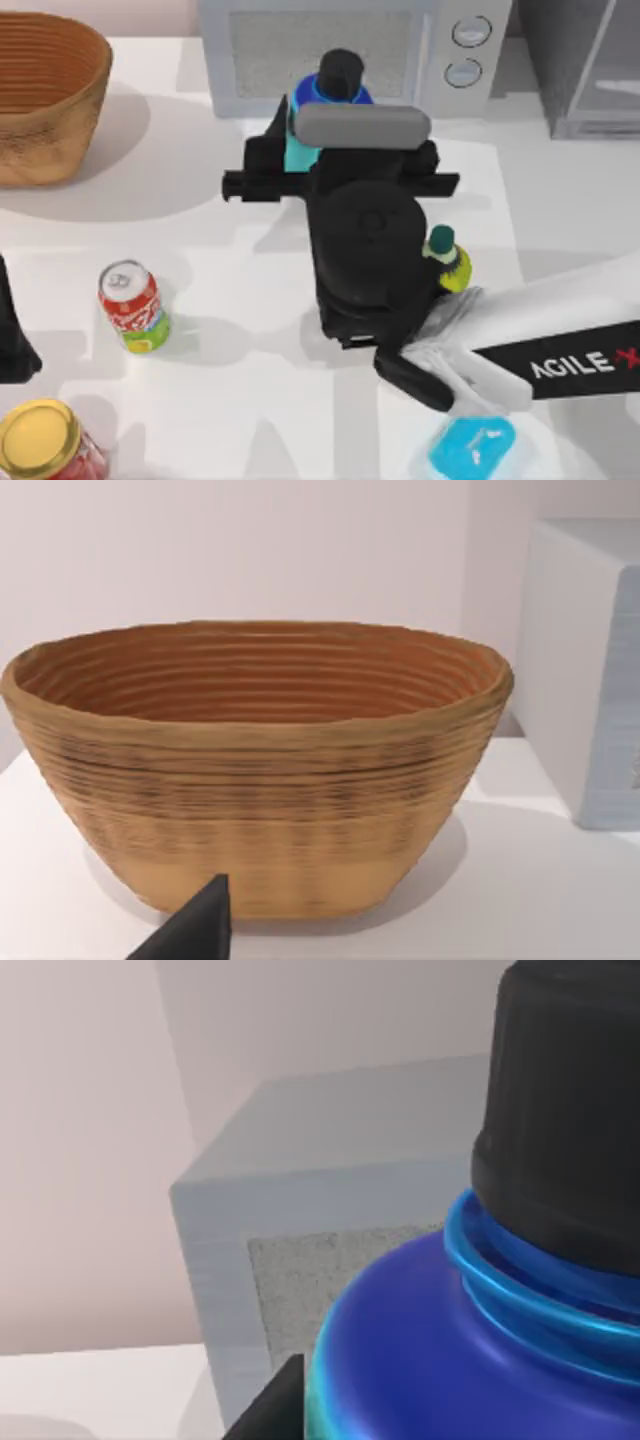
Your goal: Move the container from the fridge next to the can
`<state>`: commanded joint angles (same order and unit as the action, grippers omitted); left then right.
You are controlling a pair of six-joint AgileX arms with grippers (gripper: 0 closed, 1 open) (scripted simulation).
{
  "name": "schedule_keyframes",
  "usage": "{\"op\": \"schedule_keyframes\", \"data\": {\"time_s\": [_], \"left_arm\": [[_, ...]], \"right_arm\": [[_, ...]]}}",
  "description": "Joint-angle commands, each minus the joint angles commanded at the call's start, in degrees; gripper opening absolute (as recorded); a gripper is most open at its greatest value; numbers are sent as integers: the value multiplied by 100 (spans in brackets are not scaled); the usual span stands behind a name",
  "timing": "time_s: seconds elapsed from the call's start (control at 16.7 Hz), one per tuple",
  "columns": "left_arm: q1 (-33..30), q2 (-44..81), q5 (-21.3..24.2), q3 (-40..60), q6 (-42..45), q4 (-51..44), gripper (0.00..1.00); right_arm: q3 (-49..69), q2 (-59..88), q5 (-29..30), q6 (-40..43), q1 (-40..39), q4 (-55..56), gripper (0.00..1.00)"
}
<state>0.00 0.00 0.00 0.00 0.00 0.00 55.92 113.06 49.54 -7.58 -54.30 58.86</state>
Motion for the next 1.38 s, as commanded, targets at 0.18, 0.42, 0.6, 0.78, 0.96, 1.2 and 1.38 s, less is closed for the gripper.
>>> {"op": "schedule_keyframes", "data": {"time_s": [0.18, 0.42, 0.6, 0.78, 0.96, 1.2, 1.38], "left_arm": [[0, 0, 0, 0, 0, 0, 100], [0, 0, 0, 0, 0, 0, 100], [0, 0, 0, 0, 0, 0, 100], [0, 0, 0, 0, 0, 0, 100], [0, 0, 0, 0, 0, 0, 100], [0, 0, 0, 0, 0, 0, 100], [0, 0, 0, 0, 0, 0, 100]], "right_arm": [[114, 587, 928, -115, -742, -39, 0], [59, 1153, 1677, -209, -1095, -81, 0], [44, 1200, 1734, -216, -1103, -85, 0], [49, 1168, 1719, -238, -1085, -100, 0], [16, 1033, 1670, -325, -1146, -156, 0], [40, 1185, 1716, -231, -1121, -83, 0], [44, 1200, 1734, -216, -1104, -86, 0]]}}
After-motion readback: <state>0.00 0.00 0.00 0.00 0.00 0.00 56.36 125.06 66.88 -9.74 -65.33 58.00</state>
